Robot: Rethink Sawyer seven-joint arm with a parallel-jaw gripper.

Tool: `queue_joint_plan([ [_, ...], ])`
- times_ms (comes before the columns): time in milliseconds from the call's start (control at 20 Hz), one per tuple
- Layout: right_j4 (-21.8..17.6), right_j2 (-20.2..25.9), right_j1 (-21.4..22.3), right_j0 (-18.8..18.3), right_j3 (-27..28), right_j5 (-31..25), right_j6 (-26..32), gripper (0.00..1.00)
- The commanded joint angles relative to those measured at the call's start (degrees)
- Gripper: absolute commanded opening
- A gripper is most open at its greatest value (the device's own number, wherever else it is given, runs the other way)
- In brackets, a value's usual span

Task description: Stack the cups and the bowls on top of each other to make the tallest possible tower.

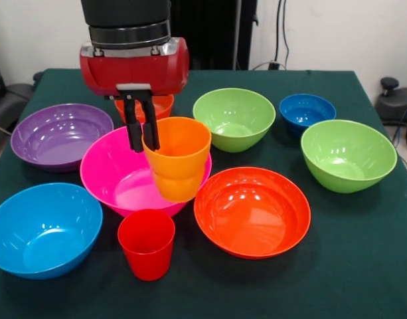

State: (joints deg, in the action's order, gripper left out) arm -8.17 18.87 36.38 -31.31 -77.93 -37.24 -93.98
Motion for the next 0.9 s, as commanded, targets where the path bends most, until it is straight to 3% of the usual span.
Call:
queue_joint_plan([
  [50,-7.7,7.8,-3.8,-2.1,-7.0,4.7,13.6,0.00],
  [300,-10.8,9.9,-5.5,-4.1,-7.6,7.3,12.7,0.00],
  [900,-15.1,12.3,-6.3,-5.7,-6.1,6.3,10.9,0.00],
])
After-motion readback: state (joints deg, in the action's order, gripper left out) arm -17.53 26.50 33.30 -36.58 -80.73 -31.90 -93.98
